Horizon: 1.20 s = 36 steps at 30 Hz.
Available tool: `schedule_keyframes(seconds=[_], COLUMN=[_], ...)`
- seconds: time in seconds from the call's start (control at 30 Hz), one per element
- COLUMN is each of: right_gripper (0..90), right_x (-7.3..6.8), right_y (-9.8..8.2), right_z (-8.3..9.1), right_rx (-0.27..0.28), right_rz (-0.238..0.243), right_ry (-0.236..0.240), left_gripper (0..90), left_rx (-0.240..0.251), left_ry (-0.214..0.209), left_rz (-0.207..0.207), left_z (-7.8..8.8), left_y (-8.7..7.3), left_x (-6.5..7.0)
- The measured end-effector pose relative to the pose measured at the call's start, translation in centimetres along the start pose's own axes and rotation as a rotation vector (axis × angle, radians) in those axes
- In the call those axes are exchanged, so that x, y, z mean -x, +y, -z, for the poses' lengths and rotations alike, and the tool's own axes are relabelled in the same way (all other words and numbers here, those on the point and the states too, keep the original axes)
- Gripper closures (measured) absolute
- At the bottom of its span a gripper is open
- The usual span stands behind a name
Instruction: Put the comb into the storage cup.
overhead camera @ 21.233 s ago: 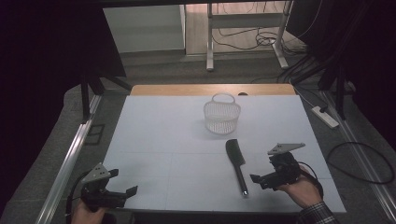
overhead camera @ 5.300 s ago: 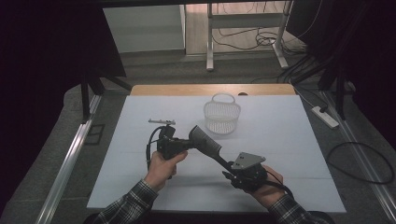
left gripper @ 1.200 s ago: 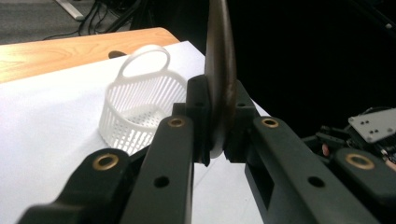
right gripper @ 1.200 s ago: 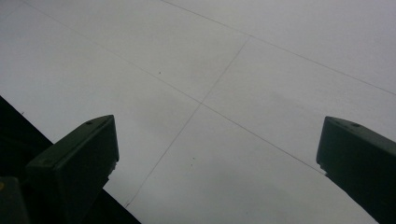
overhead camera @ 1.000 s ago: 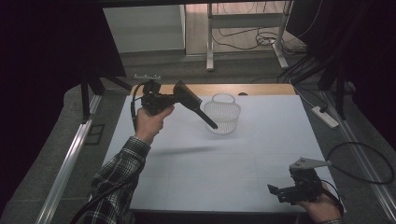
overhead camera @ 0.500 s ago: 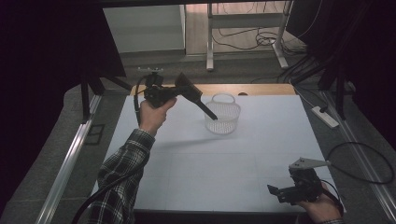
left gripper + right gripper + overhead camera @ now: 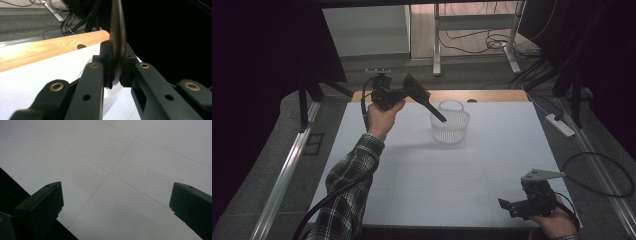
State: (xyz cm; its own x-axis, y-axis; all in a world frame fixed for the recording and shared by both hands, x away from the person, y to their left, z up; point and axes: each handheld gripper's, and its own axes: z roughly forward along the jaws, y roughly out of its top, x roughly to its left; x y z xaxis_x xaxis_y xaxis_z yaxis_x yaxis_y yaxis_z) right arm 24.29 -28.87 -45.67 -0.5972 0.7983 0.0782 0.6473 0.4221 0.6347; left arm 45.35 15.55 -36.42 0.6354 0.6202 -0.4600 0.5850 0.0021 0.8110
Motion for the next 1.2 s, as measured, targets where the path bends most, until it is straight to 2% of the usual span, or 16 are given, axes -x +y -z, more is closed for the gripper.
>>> schedule_keyframes(seconds=[0.1,0.27,0.53,1.2], right_gripper=[0.0,0.0,0.0,0.0], right_x=[0.0,0.0,0.0,-0.1], right_y=[0.0,0.0,0.0,0.0], right_z=[0.0,0.0,0.0,0.0], right_rx=[-0.002,-0.002,-0.005,-0.006], right_rz=[0.000,0.005,0.009,0.013], right_ry=[0.001,0.003,0.001,0.001], left_gripper=[83.1,83.1,83.1,83.0], left_rx=[0.000,-0.026,-0.049,-0.084], left_ry=[0.003,0.011,0.004,0.005], left_rz=[-0.002,-0.011,-0.003,-0.014], left_z=[-0.6,-1.8,-3.5,-5.8], left_y=[0.0,-0.5,-1.5,-2.8], left_x=[-0.1,-0.1,-0.4,-0.2])
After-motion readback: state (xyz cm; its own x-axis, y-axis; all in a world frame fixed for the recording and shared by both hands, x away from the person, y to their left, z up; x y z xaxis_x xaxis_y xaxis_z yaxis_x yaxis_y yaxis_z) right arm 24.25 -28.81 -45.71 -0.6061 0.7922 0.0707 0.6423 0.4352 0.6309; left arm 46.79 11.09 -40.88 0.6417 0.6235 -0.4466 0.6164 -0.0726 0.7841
